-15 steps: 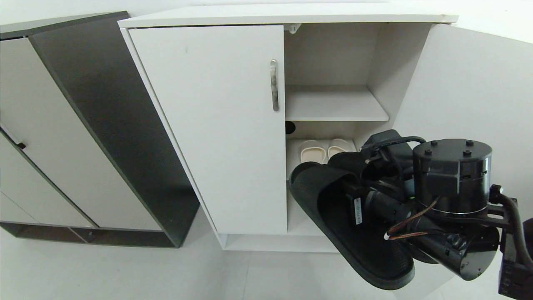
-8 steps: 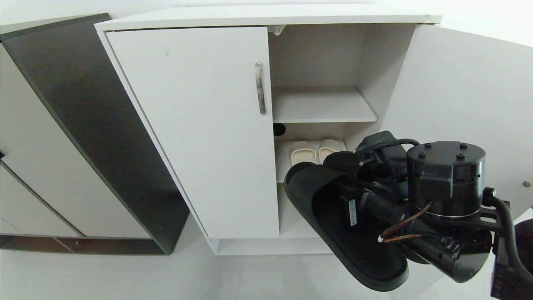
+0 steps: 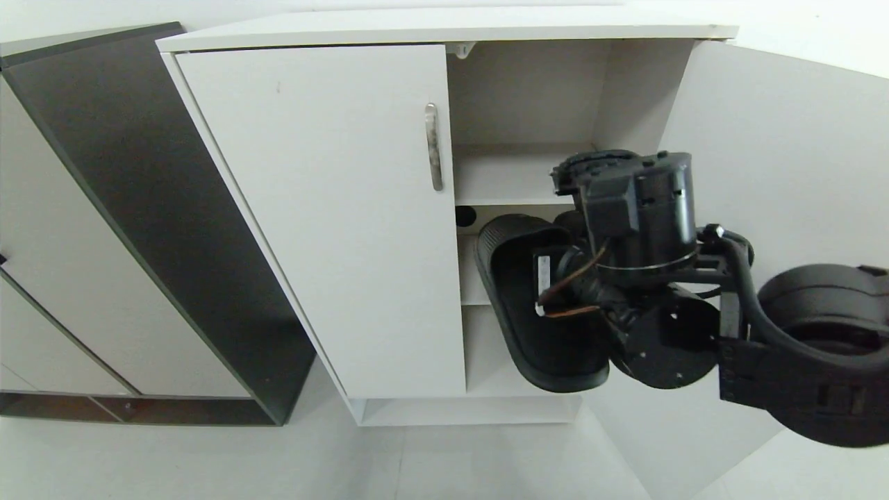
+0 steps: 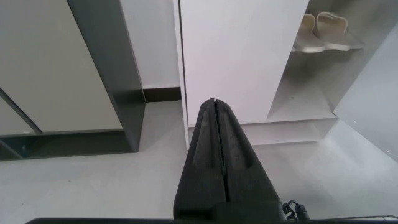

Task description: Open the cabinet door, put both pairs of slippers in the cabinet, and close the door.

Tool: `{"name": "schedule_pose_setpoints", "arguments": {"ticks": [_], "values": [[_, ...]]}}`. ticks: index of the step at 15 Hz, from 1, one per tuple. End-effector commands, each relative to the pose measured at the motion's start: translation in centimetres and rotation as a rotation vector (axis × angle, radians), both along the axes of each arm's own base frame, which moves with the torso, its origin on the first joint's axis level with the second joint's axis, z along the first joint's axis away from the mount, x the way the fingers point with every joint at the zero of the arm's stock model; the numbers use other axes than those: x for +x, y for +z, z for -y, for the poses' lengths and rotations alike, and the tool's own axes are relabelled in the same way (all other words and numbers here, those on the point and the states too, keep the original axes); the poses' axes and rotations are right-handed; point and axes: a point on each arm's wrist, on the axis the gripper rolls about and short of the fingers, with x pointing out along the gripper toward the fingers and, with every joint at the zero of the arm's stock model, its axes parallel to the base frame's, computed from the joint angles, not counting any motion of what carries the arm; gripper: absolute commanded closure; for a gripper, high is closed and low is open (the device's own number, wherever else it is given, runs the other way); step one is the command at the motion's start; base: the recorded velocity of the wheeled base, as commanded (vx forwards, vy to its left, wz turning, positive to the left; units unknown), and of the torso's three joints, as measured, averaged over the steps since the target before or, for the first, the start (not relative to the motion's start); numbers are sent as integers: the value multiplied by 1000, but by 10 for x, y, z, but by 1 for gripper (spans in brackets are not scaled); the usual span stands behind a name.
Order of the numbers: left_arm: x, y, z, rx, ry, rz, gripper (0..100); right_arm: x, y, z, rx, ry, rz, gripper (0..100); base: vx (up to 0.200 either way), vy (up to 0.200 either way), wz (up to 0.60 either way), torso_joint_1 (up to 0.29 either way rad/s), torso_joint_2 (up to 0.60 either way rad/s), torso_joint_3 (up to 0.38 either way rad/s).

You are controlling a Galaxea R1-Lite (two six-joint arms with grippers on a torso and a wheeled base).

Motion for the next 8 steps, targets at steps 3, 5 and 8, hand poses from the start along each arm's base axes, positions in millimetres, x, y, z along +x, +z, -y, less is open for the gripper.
{"name": "schedule_pose_setpoints", "arguments": {"ticks": [3, 5, 8], "values": [[0, 0, 0, 2, 1, 0, 100, 21, 7, -30, 3, -40, 9, 100, 0, 0, 0, 0, 0, 0], [0, 0, 0, 2, 1, -1, 100, 24, 5, -33, -1, -48, 10, 100, 0, 0, 0, 0, 0, 0], [0, 0, 0, 2, 1, 0, 100, 25, 6, -33, 2, -54, 14, 100, 0, 0, 0, 0, 0, 0]]}}
